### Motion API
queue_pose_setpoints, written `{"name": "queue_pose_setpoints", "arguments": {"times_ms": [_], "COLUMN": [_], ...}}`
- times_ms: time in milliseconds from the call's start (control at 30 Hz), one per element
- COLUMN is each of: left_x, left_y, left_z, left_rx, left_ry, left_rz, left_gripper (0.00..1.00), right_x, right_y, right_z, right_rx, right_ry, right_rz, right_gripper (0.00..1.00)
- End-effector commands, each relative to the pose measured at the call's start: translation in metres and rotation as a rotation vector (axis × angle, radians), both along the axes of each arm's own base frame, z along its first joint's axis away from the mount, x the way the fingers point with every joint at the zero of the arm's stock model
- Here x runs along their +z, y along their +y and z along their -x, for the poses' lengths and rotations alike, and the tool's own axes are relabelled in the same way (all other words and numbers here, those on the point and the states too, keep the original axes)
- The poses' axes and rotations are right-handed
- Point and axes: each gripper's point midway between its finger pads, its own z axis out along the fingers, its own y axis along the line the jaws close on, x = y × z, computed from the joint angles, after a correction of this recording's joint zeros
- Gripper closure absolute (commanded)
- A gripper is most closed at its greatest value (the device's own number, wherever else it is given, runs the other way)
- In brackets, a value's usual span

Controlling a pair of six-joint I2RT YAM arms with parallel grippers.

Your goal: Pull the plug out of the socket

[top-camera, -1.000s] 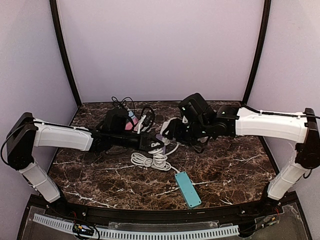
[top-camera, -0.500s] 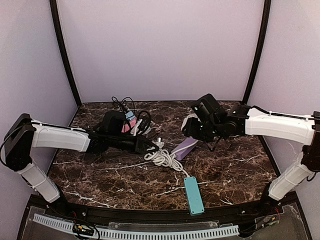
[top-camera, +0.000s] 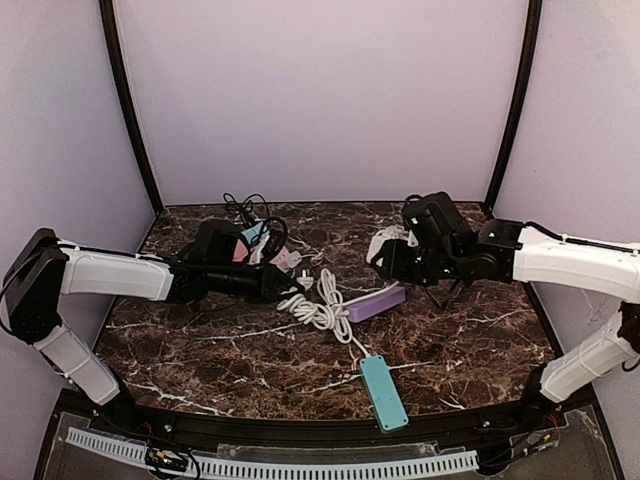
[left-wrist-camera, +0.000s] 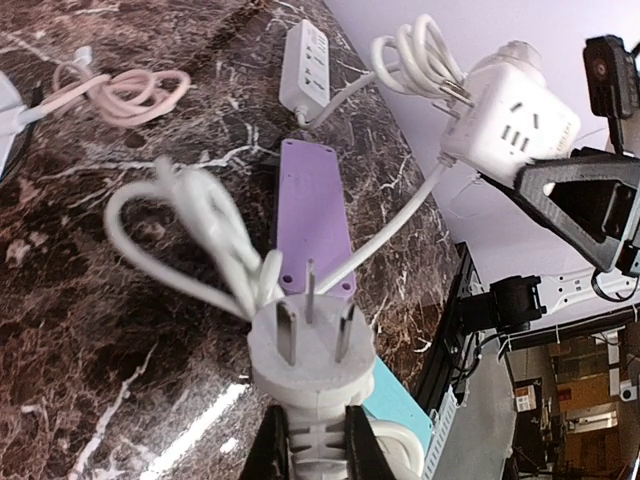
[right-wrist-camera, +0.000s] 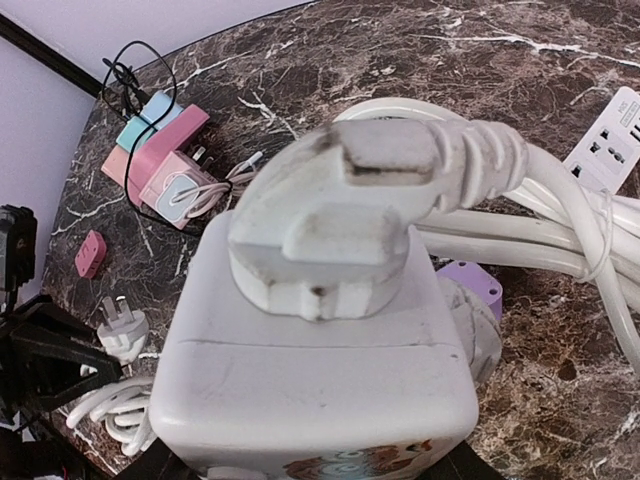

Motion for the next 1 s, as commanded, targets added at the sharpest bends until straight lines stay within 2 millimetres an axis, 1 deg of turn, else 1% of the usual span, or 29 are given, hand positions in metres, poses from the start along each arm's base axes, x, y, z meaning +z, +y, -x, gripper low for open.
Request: {"name": "queue_pose_setpoints", "arguments": {"times_ms": [0, 100, 233, 400, 533, 600, 633, 733, 800, 833, 867, 967], "left_x": [-0.014, -0.027, -0.033, -0.037, -0.051, -0.057, -0.059, -0.059, -0.051, -0.042, -0.031, 0.016], "left_y": [0.023, 0.026, 0.032, 0.051, 0.064, 0.067, 0.067, 0.068, 0.068, 0.067, 0.063, 0.054], "left_z": [0.000, 0.004, 0.004, -0.004, -0.005, -0.004, -0.003, -0.002, -0.005, -0.006, -0.007, -0.009], "left_rx": [0.076, 0.080, 0.098, 0.157, 0.190, 0.192, 0.191, 0.194, 0.202, 0.196, 0.185, 0.142], "left_ry": [0.075, 0.113, 0.118, 0.124, 0.163, 0.182, 0.187, 0.180, 0.159, 0.146, 0.127, 0.041], "left_rz": [-0.031, -0.054, -0.074, -0.105, -0.155, -0.171, -0.172, -0.168, -0.152, -0.130, -0.107, -0.014], "left_gripper": [0.99, 0.99, 0.98, 0.96, 0.92, 0.91, 0.91, 0.99, 0.99, 0.99, 0.99, 0.99], "right_x": [0.038, 0.039, 0.039, 0.037, 0.034, 0.033, 0.033, 0.033, 0.035, 0.034, 0.034, 0.030], "right_y": [-0.005, 0.000, 0.001, -0.002, 0.000, 0.001, 0.001, 0.001, 0.000, -0.001, -0.003, -0.007], "right_z": [-0.013, -0.010, -0.007, -0.007, -0.007, -0.006, -0.006, -0.006, -0.005, -0.006, -0.006, -0.007], "right_rx": [0.034, 0.074, 0.091, 0.081, 0.085, 0.089, 0.090, 0.090, 0.088, 0.084, 0.078, 0.057], "right_ry": [-0.174, -0.184, -0.185, -0.183, -0.175, -0.171, -0.169, -0.171, -0.174, -0.175, -0.176, -0.166], "right_rz": [-0.033, -0.048, -0.052, -0.048, -0.046, -0.048, -0.049, -0.048, -0.048, -0.046, -0.041, -0.016], "right_gripper": [1.00, 1.00, 1.00, 1.00, 1.00, 1.00, 1.00, 1.00, 1.00, 1.00, 1.00, 1.00]}}
